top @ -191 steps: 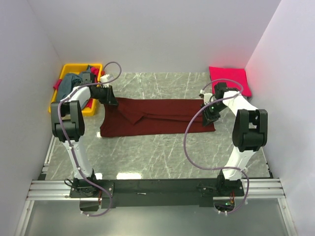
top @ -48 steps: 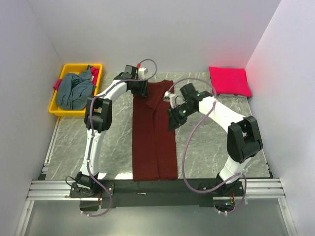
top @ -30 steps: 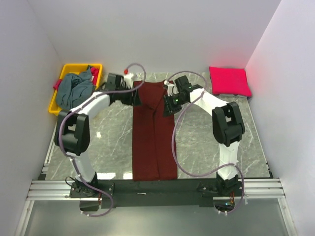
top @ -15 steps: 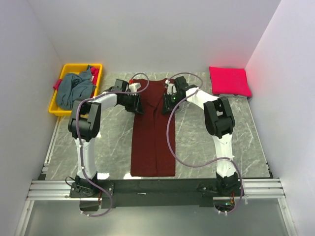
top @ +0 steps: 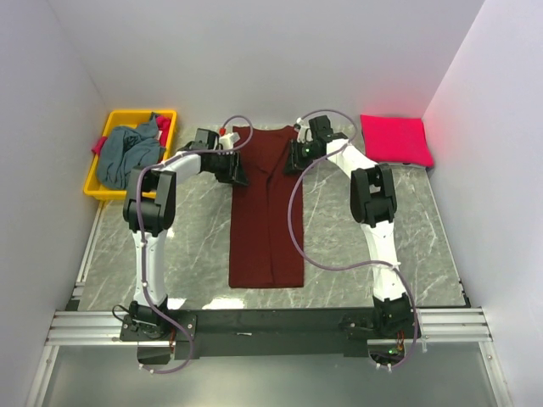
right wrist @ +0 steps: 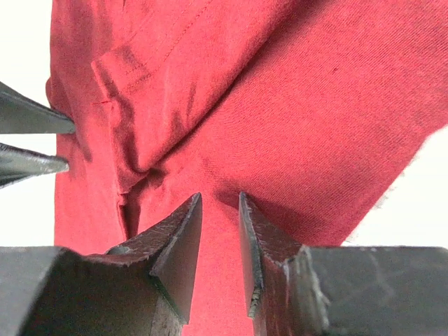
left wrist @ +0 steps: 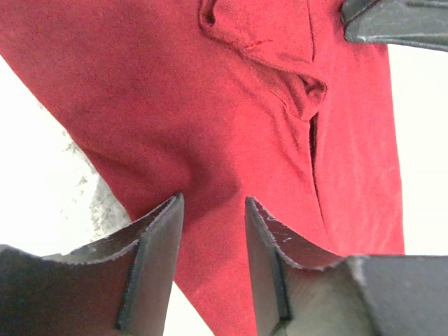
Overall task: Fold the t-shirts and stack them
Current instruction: Fold the tshirt
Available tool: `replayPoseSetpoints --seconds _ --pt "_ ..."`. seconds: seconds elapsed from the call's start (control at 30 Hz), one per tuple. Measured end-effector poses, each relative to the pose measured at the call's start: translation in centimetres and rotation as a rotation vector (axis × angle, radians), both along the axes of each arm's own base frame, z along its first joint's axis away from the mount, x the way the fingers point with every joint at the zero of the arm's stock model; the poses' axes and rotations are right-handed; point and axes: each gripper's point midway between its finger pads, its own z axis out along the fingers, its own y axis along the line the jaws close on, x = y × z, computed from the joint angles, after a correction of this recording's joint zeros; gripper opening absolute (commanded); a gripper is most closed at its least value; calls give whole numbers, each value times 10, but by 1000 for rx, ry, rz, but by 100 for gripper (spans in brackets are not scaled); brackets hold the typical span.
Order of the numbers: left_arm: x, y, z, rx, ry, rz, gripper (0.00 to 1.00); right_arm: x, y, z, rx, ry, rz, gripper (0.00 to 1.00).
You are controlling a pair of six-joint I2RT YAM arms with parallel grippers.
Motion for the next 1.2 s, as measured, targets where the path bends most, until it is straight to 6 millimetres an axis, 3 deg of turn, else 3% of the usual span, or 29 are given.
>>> replayPoseSetpoints --seconds 0.1,0.13,0.2,0.23,0.27,0.3,0.43,0.6,0.67,0.73,0.8,0.87,0.97,1.0,1.1,1.17,1.2 --pt "1 0 3 1 4 -1 56 3 -1 2 -10 -5 -4 43" --pt "0 0 4 3 3 -2 58 3 -1 3 -11 -6 -4 52" --pt "-1 2 9 15 -7 -5 65 0 -2 9 -15 -9 4 58" --pt "-2 5 12 29 -13 -4 77 -3 -3 15 -17 -12 13 65" --pt "-4 8 19 40 -31 -7 99 -6 -4 23 -19 -18 18 69" --pt "-6 13 30 53 -66 -14 99 -10 -6 35 -24 -31 31 72" --pt "-37 40 109 63 -256 -15 100 -31 -15 126 -46 -196 89 75" --pt "-82 66 246 82 -689 -21 99 -84 -32 264 -103 -544 161 79" --pt "-102 68 275 99 -813 -57 99 -109 -41 302 -133 -659 180 76" --pt "-117 69 281 129 -874 -99 99 -127 -49 317 -163 -717 187 84" --pt "-126 71 271 166 -881 -154 99 -146 -58 313 -208 -723 246 86" --pt "-137 71 247 207 -844 -253 99 -160 -62 294 -246 -682 322 87" --pt "-165 71 202 235 -770 -415 99 -191 -58 239 -311 -587 434 92" --pt "-179 72 182 244 -753 -483 99 -208 -53 215 -333 -578 487 94" --pt "-229 77 128 252 -728 -646 99 -294 -47 141 -382 -490 708 94" --pt "-268 78 95 248 -752 -743 99 -337 -48 112 -381 -451 827 94" --pt "-287 78 79 243 -767 -789 99 -345 -49 104 -383 -459 849 93"
